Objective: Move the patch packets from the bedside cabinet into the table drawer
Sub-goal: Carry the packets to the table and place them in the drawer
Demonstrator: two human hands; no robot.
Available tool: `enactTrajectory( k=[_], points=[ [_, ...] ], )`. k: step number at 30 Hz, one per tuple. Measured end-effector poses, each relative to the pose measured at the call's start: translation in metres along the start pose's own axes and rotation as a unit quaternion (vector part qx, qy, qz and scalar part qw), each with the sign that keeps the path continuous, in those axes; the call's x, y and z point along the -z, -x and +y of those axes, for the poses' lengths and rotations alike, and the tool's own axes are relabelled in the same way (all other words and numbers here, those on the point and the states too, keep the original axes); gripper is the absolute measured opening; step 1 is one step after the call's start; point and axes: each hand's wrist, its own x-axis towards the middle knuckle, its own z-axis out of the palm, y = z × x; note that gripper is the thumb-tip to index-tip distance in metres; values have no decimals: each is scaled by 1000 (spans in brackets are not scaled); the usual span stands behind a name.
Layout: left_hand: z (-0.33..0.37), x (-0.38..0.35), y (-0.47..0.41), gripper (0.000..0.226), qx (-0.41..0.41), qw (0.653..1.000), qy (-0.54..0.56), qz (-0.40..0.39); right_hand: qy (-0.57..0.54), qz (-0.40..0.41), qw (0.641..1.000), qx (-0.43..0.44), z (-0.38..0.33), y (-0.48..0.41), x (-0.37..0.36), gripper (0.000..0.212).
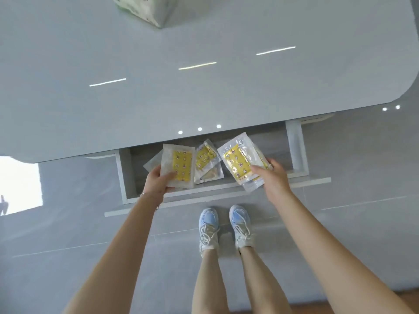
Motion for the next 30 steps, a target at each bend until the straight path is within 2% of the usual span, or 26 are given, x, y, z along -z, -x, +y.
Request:
enactTrajectory(
  k=[5, 9, 12, 14, 15, 17, 19, 21, 22, 25, 26, 30],
  points=[
    [-25, -4, -70, 23, -20, 994, -103, 28, 47, 57, 997, -18, 34, -86, -28, 25],
    [-34, -13, -93, 35, -74, 973, -189, 110, 134, 73, 988, -7, 46, -120, -42, 11],
    [-32, -13, -91, 41, -100, 951, -256, 144, 247, 81, 965, 25, 44, -125, -46, 15],
    [-28, -12, -82, 45, -123, 935, -295, 150, 338, 73, 937, 41, 36, -117, -48, 7],
    [-25, -10, -77, 46, -136, 929, -308, 155, 370, 61, 926, 43, 30, -110, -48, 15],
    [-13, -5, -57, 48, -152, 929, -297, 163, 413, 31, 909, 41, 17, -92, -47, 46],
    [-1, 2, -29, 49, -176, 926, -296, 152, 450, 8, 890, 72, -2, -60, -46, 65],
    [10, 12, 5, 51, -209, 896, -370, 127, 505, -17, 853, 130, -25, -20, -43, 69],
    [16, 16, 24, 53, -218, 872, -423, 116, 553, -29, 817, 160, -39, 4, -42, 69],
    [36, 22, 86, 59, -222, 824, -513, 91, 706, -58, 662, 244, -78, 75, -40, 73],
    [45, 23, 112, 61, -230, 815, -524, 92, 726, -71, 634, 256, -91, 102, -38, 76],
    [74, 27, 210, 68, -258, 810, -509, 130, 739, -95, 604, 283, -134, 200, -33, 84]
  ],
)
